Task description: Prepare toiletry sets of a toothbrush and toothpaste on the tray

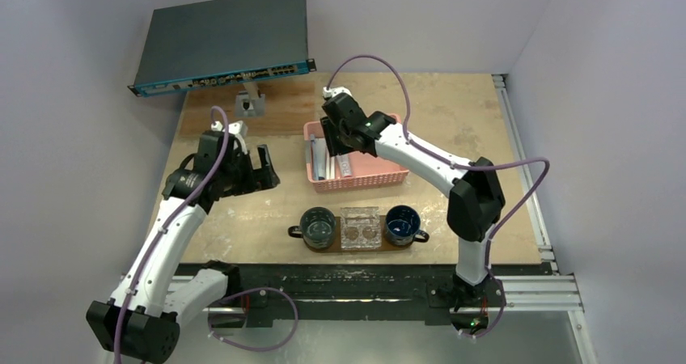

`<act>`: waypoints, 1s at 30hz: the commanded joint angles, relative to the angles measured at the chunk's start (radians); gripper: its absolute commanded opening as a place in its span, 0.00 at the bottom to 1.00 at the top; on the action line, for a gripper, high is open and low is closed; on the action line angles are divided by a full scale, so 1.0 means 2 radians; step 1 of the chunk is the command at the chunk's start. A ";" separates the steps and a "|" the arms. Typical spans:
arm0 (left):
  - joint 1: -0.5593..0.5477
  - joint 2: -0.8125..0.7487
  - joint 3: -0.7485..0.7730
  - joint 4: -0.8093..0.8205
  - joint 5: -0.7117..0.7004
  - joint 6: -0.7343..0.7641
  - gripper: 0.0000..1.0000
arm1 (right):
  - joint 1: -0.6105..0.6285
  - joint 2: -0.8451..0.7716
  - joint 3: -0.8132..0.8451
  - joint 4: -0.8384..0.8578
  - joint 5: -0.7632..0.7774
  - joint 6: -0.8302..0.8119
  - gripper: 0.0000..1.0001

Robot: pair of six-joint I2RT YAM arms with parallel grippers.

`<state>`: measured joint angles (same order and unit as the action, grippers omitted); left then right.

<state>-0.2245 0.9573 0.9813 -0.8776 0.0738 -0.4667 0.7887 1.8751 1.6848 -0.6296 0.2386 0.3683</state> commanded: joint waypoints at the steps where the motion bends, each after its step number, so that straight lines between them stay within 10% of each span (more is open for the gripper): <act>1: 0.003 0.011 -0.006 0.026 0.037 0.014 1.00 | -0.013 0.023 0.038 0.019 -0.004 0.017 0.46; 30: 0.002 0.081 -0.010 0.038 0.085 0.017 0.88 | -0.084 0.160 0.078 0.021 -0.066 0.024 0.49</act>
<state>-0.2245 1.1133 0.9665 -0.8303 0.2230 -0.4515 0.6334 2.1860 1.8194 -0.6163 0.1680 0.4110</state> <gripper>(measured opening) 0.884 0.486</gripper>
